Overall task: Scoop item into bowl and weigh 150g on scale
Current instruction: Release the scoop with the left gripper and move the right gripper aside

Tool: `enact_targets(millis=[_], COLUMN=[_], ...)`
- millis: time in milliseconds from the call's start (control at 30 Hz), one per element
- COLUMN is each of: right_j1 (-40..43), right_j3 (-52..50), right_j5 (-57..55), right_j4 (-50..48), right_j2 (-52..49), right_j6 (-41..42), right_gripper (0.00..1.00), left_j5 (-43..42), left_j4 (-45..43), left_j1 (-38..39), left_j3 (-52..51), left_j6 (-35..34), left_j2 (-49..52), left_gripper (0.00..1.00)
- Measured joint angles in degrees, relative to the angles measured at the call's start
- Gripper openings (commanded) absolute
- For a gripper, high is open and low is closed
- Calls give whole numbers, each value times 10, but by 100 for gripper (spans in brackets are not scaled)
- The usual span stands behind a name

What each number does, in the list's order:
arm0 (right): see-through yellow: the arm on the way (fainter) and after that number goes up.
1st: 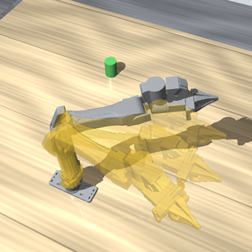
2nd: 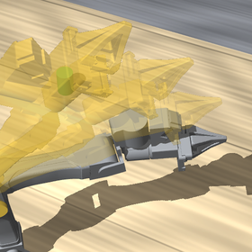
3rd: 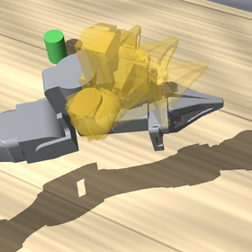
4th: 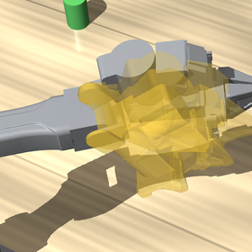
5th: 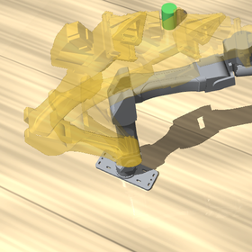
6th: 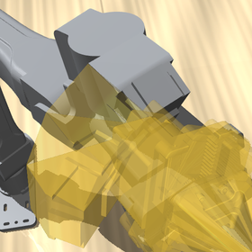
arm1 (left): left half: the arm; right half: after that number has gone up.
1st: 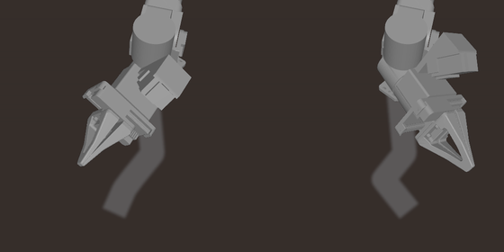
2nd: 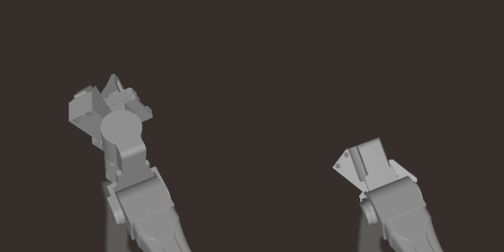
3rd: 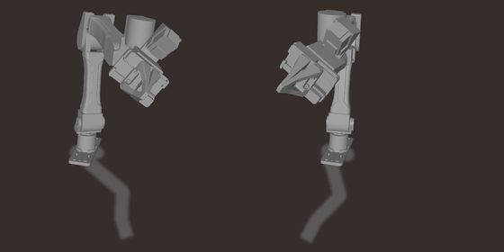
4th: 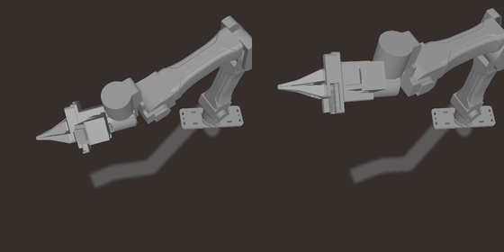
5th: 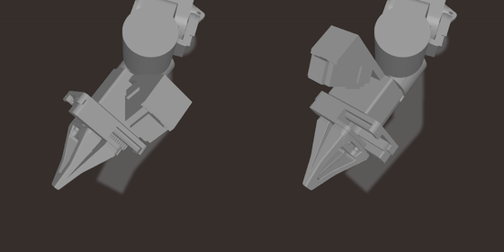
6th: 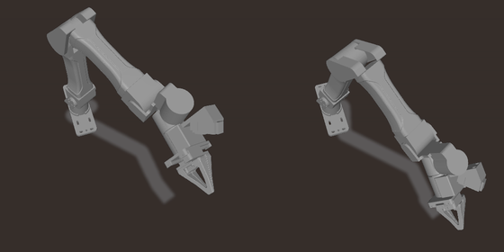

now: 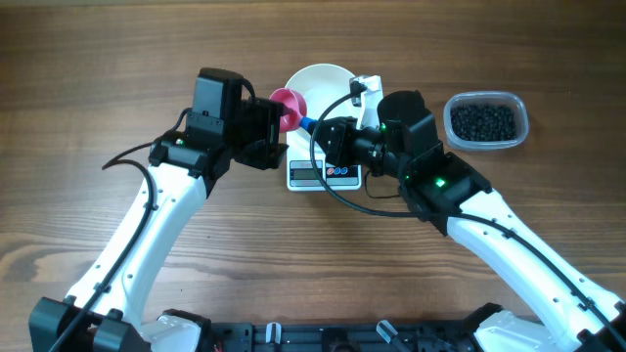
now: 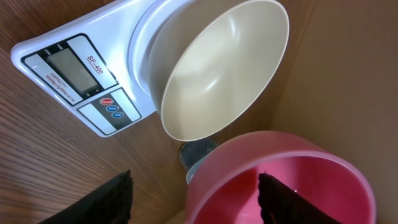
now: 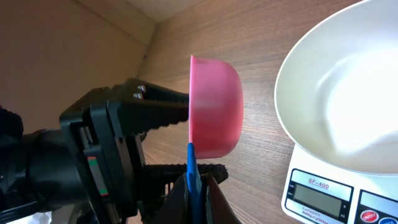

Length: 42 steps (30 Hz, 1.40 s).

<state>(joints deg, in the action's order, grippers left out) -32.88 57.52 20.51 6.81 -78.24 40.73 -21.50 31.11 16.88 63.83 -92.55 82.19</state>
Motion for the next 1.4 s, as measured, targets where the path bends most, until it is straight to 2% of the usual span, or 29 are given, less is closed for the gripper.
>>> enact_targets(millis=[67,100,167,267,400,433,500,567,600,633,767,1000,1133,1400], right_j1=[8,20,46,106,203,230,273,295,303,308,311,311,311,311], right_j3=[0,0,0,0,1,1,1,3,4,4,4,4,4,4], right_j5=[0,0,5,4,5,6,7,9,10,10,11,11,11,4], right_j4=[1,5,30,72,142,167,206,250,270,290,349,367,369,369], right_j2=[0,1,9,47,129,154,203,234,247,254,257,228,216,210], right_j6=[0,0,-9,-27,-56,-66,-83,-101,-109,-117,-150,-170,-171,-171], right_gripper=[4,4,4,4,4,4,4,4,4,4,4,4,4,4], left_j5=[0,0,-15,-49,-80,-84,-87,-82,-68,-56,10,122,168,223], left_j4=[0,-8,-58,-119,-123,-114,-81,-43,-2,23,89,40,14,-34], left_j1=[0,-1,-5,-16,-19,-18,-13,-2,12,25,94,209,223,223], left_j3=[0,0,-2,-2,-2,-2,-1,1,3,3,1,0,-2,-3], left_j6=[2,12,61,175,322,351,421,457,487,498,545,590,595,632], left_j2=[0,0,0,-6,-43,-55,-90,-107,-111,-110,-83,52,128,181], left_gripper=[70,65,63,65,62,56,35,18,6,4,4,4,4,4])
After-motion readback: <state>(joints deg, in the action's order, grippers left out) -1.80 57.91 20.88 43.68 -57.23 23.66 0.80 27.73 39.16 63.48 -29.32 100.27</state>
